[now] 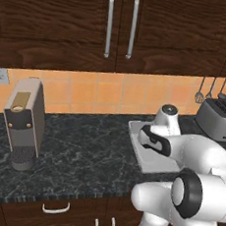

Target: Place one mushroom and one chicken drumstick in each tupperware on the nearby counter, to pack two identical lunches.

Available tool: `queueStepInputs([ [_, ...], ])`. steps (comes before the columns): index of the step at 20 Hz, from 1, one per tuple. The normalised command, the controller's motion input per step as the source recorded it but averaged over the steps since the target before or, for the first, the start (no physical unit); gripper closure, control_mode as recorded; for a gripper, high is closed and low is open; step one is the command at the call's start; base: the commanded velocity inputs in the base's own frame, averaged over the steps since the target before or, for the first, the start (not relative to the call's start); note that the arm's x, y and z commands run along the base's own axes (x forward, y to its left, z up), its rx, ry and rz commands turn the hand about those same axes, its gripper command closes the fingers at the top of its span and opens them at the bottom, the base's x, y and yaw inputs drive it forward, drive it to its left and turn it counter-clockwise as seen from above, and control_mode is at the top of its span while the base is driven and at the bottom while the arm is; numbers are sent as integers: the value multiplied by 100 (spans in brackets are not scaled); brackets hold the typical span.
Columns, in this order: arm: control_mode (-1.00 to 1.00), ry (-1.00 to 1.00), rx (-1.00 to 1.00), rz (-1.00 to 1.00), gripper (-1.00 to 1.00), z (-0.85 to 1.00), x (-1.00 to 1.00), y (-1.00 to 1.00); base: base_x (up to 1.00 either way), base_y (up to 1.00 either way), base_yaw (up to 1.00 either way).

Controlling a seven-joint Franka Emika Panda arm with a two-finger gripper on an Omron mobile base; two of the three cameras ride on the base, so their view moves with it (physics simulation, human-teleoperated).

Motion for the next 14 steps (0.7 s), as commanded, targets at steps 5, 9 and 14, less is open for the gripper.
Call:
queueStepInputs([
  [5, -100, 0, 0, 0, 100, -38, 24, 0, 0, 0, 0],
  [9, -100, 0, 0, 0, -100, -25, 29, 0, 0, 0, 0],
  [14, -100, -2, 0, 0, -100, 0, 15, -1, 0, 0, 0],
])
